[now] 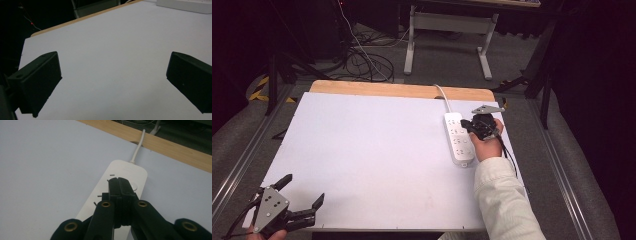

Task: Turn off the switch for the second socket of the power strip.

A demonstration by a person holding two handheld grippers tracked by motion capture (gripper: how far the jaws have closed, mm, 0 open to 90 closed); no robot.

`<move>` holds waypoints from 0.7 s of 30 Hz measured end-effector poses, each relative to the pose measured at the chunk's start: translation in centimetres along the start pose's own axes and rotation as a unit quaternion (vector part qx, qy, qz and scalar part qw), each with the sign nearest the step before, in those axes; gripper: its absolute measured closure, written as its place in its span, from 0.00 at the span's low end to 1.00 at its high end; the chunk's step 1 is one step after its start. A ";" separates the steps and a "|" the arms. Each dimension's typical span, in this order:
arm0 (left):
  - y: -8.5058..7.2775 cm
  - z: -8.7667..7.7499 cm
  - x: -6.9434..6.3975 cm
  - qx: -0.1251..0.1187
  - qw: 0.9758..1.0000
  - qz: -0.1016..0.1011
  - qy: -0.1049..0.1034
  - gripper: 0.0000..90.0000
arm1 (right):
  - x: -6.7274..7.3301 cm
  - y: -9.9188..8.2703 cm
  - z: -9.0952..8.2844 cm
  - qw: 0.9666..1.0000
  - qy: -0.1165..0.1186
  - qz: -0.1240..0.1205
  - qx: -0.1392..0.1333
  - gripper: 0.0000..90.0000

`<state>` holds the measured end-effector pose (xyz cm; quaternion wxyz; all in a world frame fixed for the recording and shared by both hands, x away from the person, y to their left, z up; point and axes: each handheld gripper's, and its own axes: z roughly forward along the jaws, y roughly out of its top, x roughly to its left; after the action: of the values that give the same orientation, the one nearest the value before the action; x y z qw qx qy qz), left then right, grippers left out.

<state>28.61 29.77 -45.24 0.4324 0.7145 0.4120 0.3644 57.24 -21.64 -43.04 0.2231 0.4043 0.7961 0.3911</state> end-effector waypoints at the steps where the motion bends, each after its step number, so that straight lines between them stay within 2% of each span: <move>1: 0.0 0.0 0.0 -0.001 1.000 0.000 0.000 0.01 | 0.0 0.0 0.0 1.000 0.000 0.000 0.000 1.00; 8: 0.0 0.0 0.0 -0.001 1.000 0.001 0.000 0.01 | -0.4 -0.5 0.8 1.000 -0.007 0.012 0.013 1.00; 16: 0.0 0.0 0.0 -0.001 1.000 0.001 0.000 0.00 | -0.3 -0.8 1.5 0.999 -0.019 0.004 0.028 1.00; 21: 0.0 0.0 0.0 0.000 1.000 0.003 -0.001 0.00 | -0.4 -0.9 1.7 0.999 -0.019 0.008 0.035 1.00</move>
<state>28.63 29.76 -45.25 0.4317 0.7161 0.4094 0.3650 58.18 -21.59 -44.73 0.2210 0.4259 0.8014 0.3572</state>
